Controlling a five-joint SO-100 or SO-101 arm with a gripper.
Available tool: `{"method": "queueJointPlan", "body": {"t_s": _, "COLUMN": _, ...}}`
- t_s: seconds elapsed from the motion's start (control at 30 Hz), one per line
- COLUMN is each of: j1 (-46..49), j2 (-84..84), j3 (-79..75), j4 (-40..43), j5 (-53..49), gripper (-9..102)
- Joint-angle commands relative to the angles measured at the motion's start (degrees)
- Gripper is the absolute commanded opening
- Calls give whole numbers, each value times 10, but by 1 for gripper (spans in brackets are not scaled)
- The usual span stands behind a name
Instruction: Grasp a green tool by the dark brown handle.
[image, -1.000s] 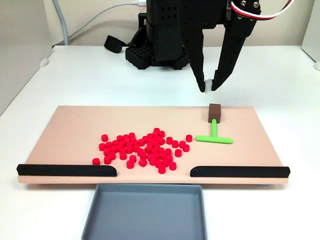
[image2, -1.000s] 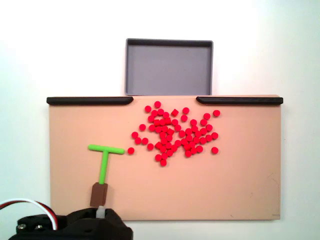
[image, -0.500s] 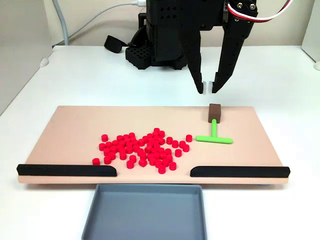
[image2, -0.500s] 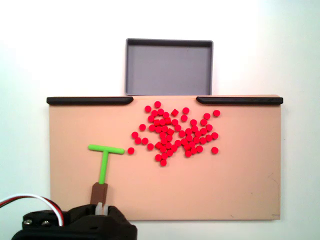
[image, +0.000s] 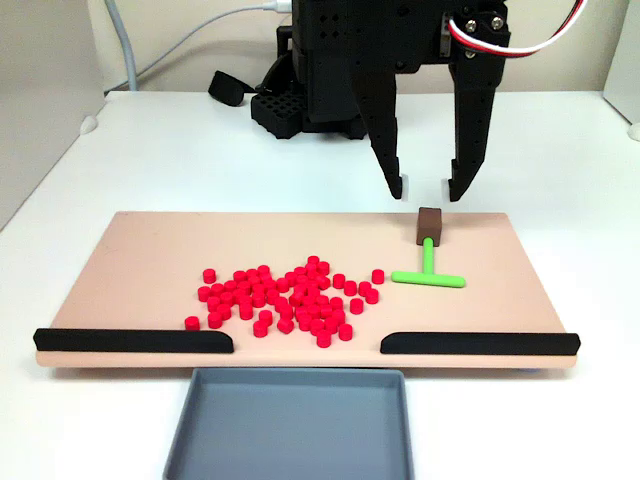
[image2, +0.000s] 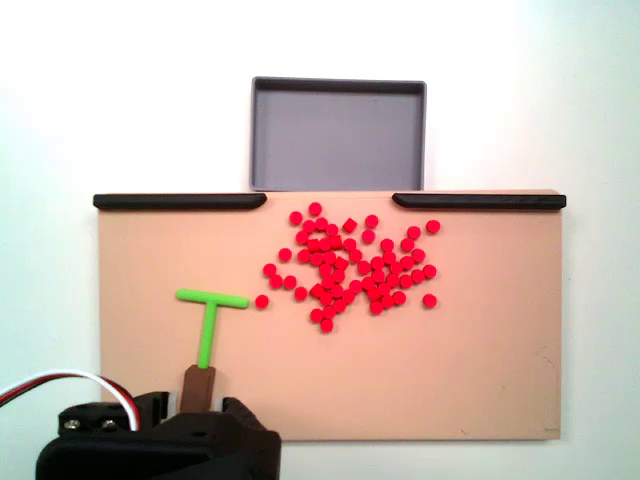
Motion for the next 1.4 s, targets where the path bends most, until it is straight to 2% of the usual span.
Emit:
{"method": "queueJointPlan", "body": {"t_s": 0.0, "j1": 3, "j2": -1, "j3": -10, "j4": -9, "j5": -6, "gripper": 14}}
{"method": "queueJointPlan", "body": {"t_s": 1.37, "j1": -11, "j2": -29, "j3": -11, "j4": -16, "j5": -23, "gripper": 15}}
